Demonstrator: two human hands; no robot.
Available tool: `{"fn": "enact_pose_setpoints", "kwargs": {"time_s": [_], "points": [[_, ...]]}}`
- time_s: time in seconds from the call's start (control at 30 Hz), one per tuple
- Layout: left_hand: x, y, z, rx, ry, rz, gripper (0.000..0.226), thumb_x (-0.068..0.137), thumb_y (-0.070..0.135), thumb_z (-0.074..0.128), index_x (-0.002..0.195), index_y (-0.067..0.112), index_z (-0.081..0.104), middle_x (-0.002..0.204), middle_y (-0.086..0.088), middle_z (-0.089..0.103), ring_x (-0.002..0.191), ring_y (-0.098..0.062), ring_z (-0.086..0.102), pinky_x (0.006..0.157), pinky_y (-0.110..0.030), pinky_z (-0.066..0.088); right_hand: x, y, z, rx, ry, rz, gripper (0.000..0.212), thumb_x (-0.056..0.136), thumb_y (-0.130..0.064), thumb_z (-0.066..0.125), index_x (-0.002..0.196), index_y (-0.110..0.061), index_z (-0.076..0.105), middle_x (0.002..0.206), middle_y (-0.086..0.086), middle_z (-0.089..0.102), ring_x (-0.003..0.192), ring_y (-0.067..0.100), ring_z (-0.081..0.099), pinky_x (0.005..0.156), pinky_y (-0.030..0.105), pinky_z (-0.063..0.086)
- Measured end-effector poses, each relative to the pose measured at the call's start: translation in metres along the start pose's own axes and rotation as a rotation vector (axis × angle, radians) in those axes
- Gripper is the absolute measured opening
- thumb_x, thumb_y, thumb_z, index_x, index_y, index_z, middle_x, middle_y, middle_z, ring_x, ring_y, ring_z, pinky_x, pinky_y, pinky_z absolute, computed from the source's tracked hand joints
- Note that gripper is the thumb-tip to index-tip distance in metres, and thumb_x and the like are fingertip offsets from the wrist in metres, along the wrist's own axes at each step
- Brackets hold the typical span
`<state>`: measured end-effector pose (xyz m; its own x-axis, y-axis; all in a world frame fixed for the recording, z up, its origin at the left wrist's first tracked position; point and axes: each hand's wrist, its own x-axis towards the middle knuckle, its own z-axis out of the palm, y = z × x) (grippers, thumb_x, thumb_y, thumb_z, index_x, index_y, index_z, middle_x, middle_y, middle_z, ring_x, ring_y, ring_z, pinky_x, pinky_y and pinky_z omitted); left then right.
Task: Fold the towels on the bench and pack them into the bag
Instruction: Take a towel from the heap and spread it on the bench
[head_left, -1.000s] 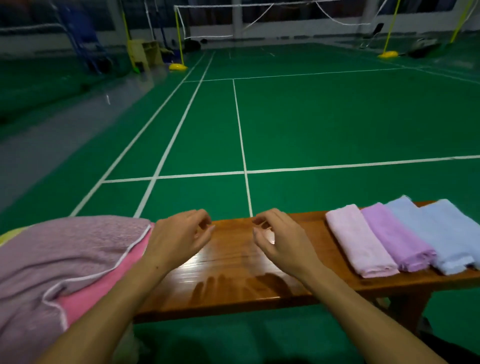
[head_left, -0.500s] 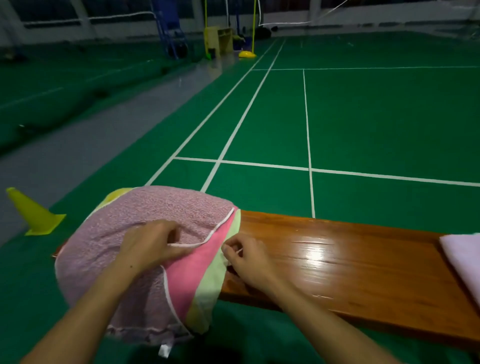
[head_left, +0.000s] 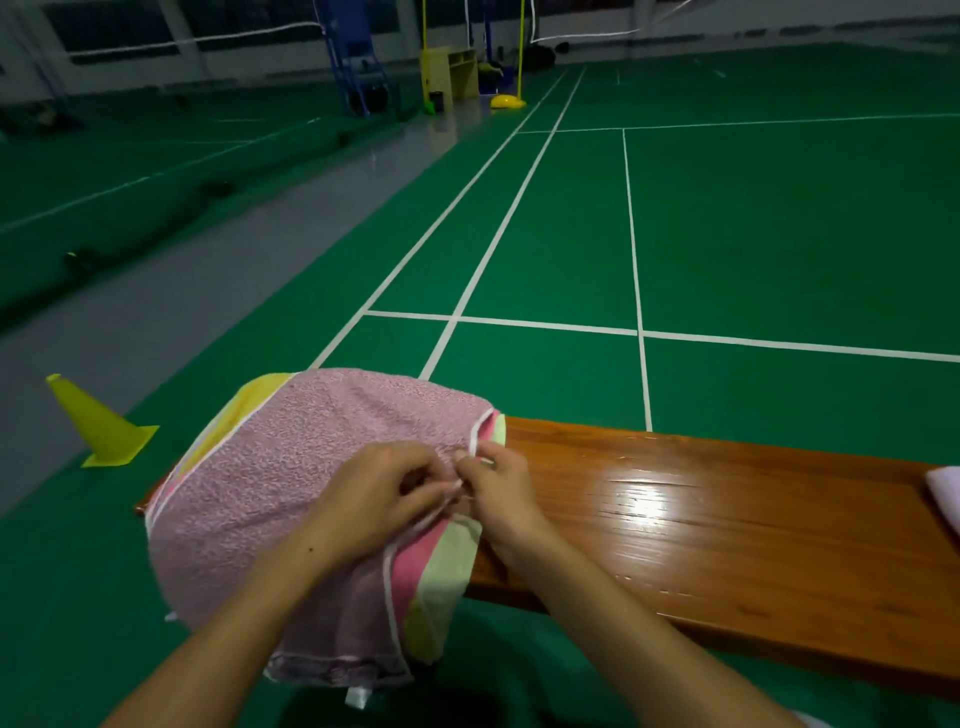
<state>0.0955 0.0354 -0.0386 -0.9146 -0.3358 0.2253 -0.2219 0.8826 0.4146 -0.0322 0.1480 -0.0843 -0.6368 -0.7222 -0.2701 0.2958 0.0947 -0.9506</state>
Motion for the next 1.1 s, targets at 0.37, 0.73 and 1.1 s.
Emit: {"fn": "enact_pose_setpoints", "kwargs": {"time_s": [0.37, 0.73, 1.1], "points": [[0.023, -0.003, 0.041, 0.163, -0.144, -0.068, 0.060, 0.089, 0.079, 0.039, 0.129, 0.045, 0.068, 0.122, 0.023, 0.071, 0.109, -0.007, 0.068, 0.084, -0.030, 0.052, -0.056, -0.047, -0.182, -0.101, 0.391, -0.248, 0.024, 0.108, -0.015, 0.055, 0.105, -0.030, 0.073, 0.095, -0.001, 0.079, 0.083, 0.014, 0.074, 0.078, 0.042, 0.059], [0.073, 0.084, 0.136, 0.362, -0.367, -0.078, 0.081, 0.094, 0.085, 0.020, 0.163, 0.044, 0.025, 0.176, -0.002, 0.012, 0.160, -0.028, 0.015, 0.124, -0.052, 0.028, -0.116, -0.006, -0.340, -0.367, 0.384, -0.026, 0.059, 0.094, -0.012, 0.077, 0.144, -0.032, 0.053, 0.133, -0.009, 0.059, 0.109, 0.016, 0.065, 0.087, 0.035, 0.055], [0.068, 0.078, 0.127, -0.308, -0.314, -0.338, 0.091, 0.079, 0.053, 0.086, 0.157, 0.038, 0.040, 0.164, -0.003, 0.040, 0.142, -0.030, 0.048, 0.114, -0.048, 0.045, -0.114, -0.013, -0.342, -0.539, 0.292, -0.048, 0.019, 0.096, -0.020, 0.076, 0.111, -0.029, 0.081, 0.127, -0.010, 0.069, 0.118, 0.009, 0.061, 0.101, 0.033, 0.051]]}}
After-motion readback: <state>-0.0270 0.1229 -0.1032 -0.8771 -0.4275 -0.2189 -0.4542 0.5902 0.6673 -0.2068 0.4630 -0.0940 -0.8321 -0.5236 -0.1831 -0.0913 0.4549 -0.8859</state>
